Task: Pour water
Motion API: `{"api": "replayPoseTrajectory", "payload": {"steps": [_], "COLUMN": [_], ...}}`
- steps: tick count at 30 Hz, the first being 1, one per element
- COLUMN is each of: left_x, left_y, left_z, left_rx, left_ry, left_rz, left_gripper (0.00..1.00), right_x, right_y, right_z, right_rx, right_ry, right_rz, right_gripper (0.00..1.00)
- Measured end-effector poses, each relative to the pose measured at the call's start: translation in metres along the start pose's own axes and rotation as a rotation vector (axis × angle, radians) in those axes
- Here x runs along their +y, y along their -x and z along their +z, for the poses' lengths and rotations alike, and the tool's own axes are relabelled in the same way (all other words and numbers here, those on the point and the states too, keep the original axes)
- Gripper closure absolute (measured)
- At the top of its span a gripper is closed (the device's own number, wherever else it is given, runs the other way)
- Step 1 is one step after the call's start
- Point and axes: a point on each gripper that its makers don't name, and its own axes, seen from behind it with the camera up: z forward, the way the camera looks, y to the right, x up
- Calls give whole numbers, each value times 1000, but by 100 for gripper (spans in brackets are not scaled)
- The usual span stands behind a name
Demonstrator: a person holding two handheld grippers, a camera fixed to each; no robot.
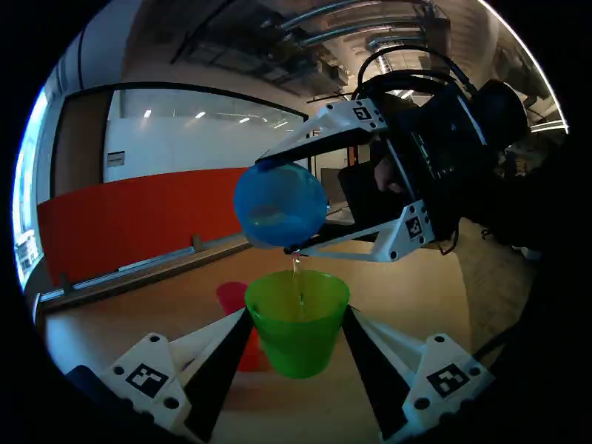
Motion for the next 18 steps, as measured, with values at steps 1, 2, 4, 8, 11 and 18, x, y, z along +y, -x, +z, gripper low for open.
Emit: {"api": "replayPoseTrajectory", "payload": {"steps": [1,2,4,8,11,18], "left_x": [0,0,0,0,1,1], "left_y": [0,0,0,0,0,1], "left_z": [0,0,0,1,1,3], "left_rx": [0,0,0,0,0,-1], "left_ry": [0,1,0,1,0,1], "left_rz": [0,0,0,0,1,3], "left_gripper": [15,15,15,15,15,15], "right_x": [0,1,2,3,3,4], "right_y": [0,0,1,2,2,3], "right_z": [0,0,0,1,1,1], "right_rx": [0,-1,-1,-4,-6,-8], "right_ry": [0,1,2,5,7,13], "right_rz": [-1,-2,-7,-19,-28,-59], "right_gripper": [8,8,8,8,8,7]}}
